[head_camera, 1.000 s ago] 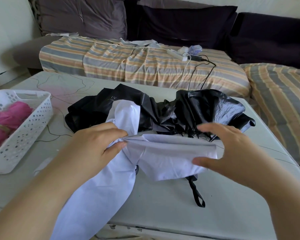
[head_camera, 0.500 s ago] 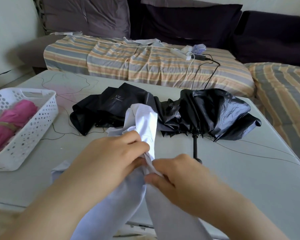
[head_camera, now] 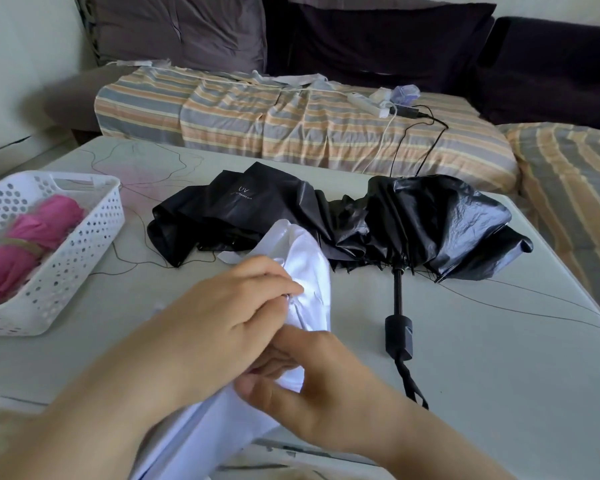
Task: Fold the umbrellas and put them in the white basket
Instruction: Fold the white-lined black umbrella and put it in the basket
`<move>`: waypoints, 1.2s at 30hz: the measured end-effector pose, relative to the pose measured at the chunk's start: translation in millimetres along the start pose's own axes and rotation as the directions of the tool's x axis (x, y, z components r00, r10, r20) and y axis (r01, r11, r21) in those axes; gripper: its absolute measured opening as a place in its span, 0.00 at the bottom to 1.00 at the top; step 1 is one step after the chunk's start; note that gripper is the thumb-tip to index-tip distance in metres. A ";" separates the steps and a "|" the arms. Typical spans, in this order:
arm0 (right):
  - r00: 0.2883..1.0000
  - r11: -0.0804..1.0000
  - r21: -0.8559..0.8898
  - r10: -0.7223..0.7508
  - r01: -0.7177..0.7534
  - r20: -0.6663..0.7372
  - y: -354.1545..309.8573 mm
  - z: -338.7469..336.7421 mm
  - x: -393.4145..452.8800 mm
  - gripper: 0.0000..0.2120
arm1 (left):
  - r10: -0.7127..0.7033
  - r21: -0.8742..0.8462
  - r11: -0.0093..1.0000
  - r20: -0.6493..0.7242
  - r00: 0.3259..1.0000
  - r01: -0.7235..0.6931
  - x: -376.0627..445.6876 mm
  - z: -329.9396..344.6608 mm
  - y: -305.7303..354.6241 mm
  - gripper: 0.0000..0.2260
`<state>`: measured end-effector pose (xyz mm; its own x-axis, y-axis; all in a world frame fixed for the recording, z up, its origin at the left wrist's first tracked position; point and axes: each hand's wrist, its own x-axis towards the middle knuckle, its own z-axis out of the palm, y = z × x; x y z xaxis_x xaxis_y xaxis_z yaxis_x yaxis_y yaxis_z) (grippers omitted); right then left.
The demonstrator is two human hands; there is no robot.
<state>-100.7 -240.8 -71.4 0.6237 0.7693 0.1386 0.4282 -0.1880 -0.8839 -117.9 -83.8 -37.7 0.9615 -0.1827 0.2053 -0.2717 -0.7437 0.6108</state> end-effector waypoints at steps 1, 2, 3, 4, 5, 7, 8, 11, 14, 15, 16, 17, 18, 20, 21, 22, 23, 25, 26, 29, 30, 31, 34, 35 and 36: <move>1.000 0.999 -0.042 -0.011 0.012 0.022 0.7 -0.5 -0.2 0.08 | 0.012 0.004 1.000 0.006 1.000 -0.012 0.2 -0.1 0.7 0.24; 0.999 0.994 -0.105 -0.021 0.026 0.045 0.2 -1.0 -0.8 0.09 | 0.030 0.031 0.999 0.006 1.000 -0.030 0.5 0.7 -0.3 0.23; 0.997 0.986 -0.163 -0.030 0.043 0.078 0.0 -1.1 -1.0 0.11 | 0.050 0.064 0.997 0.003 0.999 -0.050 0.8 1.5 -2.8 0.21; 0.992 0.979 -0.193 -0.034 0.057 0.124 0.4 -1.7 -1.4 0.15 | 0.067 0.078 0.995 0.005 0.998 -0.067 1.1 1.7 -6.4 0.18; 0.983 0.977 -0.204 -0.027 0.064 0.182 1.3 -2.8 -2.3 0.21 | 0.077 0.071 0.994 0.016 0.997 -0.078 1.2 1.0 -8.9 0.16; 0.967 0.970 -0.237 0.014 0.048 0.254 0.7 -7.0 -3.6 0.26 | 0.117 0.058 0.991 0.028 0.993 -0.118 1.3 0.8 -11.5 0.14; 0.970 0.966 -0.253 0.015 0.049 0.245 0.7 -9.4 -3.6 0.24 | 0.164 0.088 0.982 0.022 0.986 -0.165 1.6 0.9 -11.4 0.14; 0.999 0.930 -0.364 -0.037 0.047 0.035 3.6 -20.8 -3.3 0.09 | 0.340 0.243 0.913 -0.012 0.940 -0.327 3.9 -0.5 -9.7 0.18; 0.961 0.897 -0.436 -0.053 -0.074 -0.273 11.6 -40.6 -4.8 0.04 | 0.409 0.428 0.819 0.031 0.912 -0.382 7.3 -2.5 -17.3 0.22; 0.939 0.892 -0.440 -0.062 -0.099 -0.338 13.9 -46.1 -5.0 0.03 | 0.394 0.482 0.793 0.059 0.917 -0.372 7.7 -2.9 -17.9 0.24; 0.921 0.883 -0.455 -0.082 -0.110 -0.382 16.0 -50.3 -5.0 0.02 | 0.377 0.525 0.770 0.082 0.922 -0.362 6.9 -2.3 -17.2 0.23; 0.905 0.860 -0.498 -0.121 -0.110 -0.408 16.9 -53.0 -4.1 0.04 | 0.357 0.555 0.755 0.097 0.929 -0.348 5.3 -0.9 -15.6 0.21; 0.894 0.817 -0.567 -0.176 -0.101 -0.412 18.2 -54.1 -2.7 0.08 | 0.331 0.563 0.758 0.104 0.938 -0.330 2.2 0.2 -12.2 0.18; 0.889 0.700 -0.711 -0.277 -0.073 -0.364 22.0 -54.6 -0.9 0.17 | 0.299 0.551 0.780 0.086 0.950 -0.296 -1.0 0.9 -7.3 0.13; 0.894 0.649 -0.758 -0.299 -0.066 -0.334 23.8 -54.8 -0.6 0.20 | 0.309 0.544 0.783 0.081 0.947 -0.302 -1.2 1.2 -4.5 0.20; 0.899 0.614 -0.787 -0.308 -0.062 -0.310 24.6 -54.9 0.0 0.21 | 0.338 0.547 0.770 0.087 0.937 -0.329 -2.0 2.0 -3.1 0.24; 0.904 0.590 -0.805 -0.313 -0.056 -0.292 25.4 -54.8 0.8 0.20 | 0.339 0.542 0.772 0.092 0.936 -0.333 -3.4 2.7 -3.2 0.24; 0.903 0.568 -0.822 -0.332 -0.038 -0.272 28.7 -55.5 1.7 0.13 | 0.332 0.516 0.793 0.078 0.940 -0.323 -7.4 2.8 -4.6 0.24; 0.902 0.560 -0.828 -0.342 -0.031 -0.265 30.5 -57.1 1.7 0.10 | 0.303 0.488 0.821 0.067 0.951 -0.296 -6.0 4.3 -10.2 0.29; 0.901 0.551 -0.834 -0.350 -0.022 -0.255 33.7 -62.0 -0.5 0.08 | 0.175 0.362 0.919 -0.025 0.984 -0.154 1.6 11.0 -38.3 0.42; 0.901 0.555 -0.831 -0.348 -0.025 -0.260 33.5 -62.7 -1.3 0.08 | 0.174 0.318 0.937 -0.061 0.983 -0.147 6.4 12.0 -47.0 0.45; 0.899 0.558 -0.829 -0.343 -0.037 -0.271 32.5 -62.8 -2.1 0.08 | 0.171 0.289 0.947 -0.075 0.982 -0.143 9.2 12.1 -50.5 0.46; 0.891 0.546 -0.833 -0.333 -0.085 -0.309 25.5 -58.5 -2.6 0.09 | 0.177 0.228 0.960 -0.052 0.983 -0.161 -0.4 9.7 -38.3 0.42; 0.898 0.551 -0.830 -0.320 -0.083 -0.302 22.3 -55.7 -1.6 0.12 | 0.175 0.214 0.964 -0.057 0.983 -0.159 -5.3 7.3 -30.5 0.41; 0.907 0.557 -0.827 -0.308 -0.074 -0.288 19.3 -52.5 -0.1 0.15 | 0.174 0.199 0.967 -0.061 0.983 -0.159 -7.8 6.4 -26.8 0.42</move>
<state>-58.2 -276.6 -65.0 0.6219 0.5796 0.5266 0.7336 -0.6665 -0.1328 -117.8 -66.5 -60.6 0.8950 -0.2698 0.3552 -0.4077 -0.8178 0.4061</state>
